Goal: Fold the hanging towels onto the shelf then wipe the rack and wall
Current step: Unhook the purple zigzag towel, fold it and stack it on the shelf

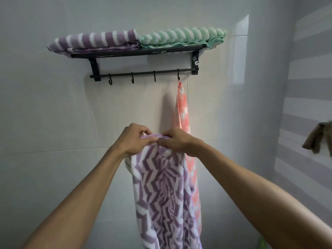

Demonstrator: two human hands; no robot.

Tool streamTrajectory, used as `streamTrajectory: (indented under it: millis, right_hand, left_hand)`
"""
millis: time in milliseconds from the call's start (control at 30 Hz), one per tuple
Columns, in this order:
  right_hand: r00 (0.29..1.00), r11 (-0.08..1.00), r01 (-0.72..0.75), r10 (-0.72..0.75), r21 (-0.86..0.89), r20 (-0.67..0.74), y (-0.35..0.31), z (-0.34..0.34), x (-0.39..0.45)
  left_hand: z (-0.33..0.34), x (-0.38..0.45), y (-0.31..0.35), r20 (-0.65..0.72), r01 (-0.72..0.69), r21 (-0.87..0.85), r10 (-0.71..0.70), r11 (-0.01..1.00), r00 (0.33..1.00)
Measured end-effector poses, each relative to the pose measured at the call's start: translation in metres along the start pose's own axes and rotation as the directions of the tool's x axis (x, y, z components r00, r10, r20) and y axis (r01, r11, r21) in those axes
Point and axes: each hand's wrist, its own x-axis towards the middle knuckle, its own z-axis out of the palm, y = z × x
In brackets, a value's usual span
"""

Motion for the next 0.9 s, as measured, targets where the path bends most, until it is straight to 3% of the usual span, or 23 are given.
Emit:
streamTrajectory:
  millis: [133,200,267,367,433,500,567,633,900]
  right_hand:
    - [0.99,0.998,-0.047,0.05,0.03,-0.13,0.01,-0.023,0.003]
    - [0.985,0.995,-0.091,0.096,0.039,-0.142,0.017,-0.035,0.004]
    - [0.984,0.992,-0.123,0.127,0.04,-0.124,0.023,-0.04,0.003]
    - [0.973,0.983,-0.163,0.174,0.085,-0.154,0.032,-0.033,0.005]
    - [0.926,0.963,-0.184,0.238,0.2,-0.294,0.034,-0.024,0.006]
    - [0.834,0.928,-0.183,0.322,0.326,-0.448,0.032,-0.019,0.007]
    - [0.788,0.898,-0.149,0.36,0.413,-0.499,0.027,-0.014,0.007]
    - [0.791,0.882,-0.109,0.356,0.458,-0.497,0.016,-0.003,0.003]
    - [0.878,0.753,-0.097,0.373,0.651,-0.301,-0.01,0.045,0.006]
  left_hand:
    - [-0.009,-0.02,-0.031,0.11,0.164,0.007,-0.164,0.986,0.98]
    - [-0.012,-0.032,-0.044,0.134,0.29,-0.159,-0.27,0.944,0.953]
    - [-0.009,-0.042,-0.047,0.152,0.402,-0.383,-0.372,0.832,0.916]
    - [-0.004,-0.045,-0.041,0.102,0.442,-0.648,-0.505,0.62,0.857]
    - [-0.001,-0.04,-0.034,0.047,0.432,-0.744,-0.606,0.51,0.794]
    - [0.002,-0.034,-0.029,0.025,0.414,-0.801,-0.668,0.432,0.744]
    - [0.006,-0.028,-0.023,0.027,0.402,-0.826,-0.683,0.396,0.73]
    - [0.012,-0.023,-0.017,0.034,0.391,-0.832,-0.667,0.394,0.744]
    - [0.032,-0.017,0.012,0.167,0.374,-0.841,-0.47,0.39,0.866]
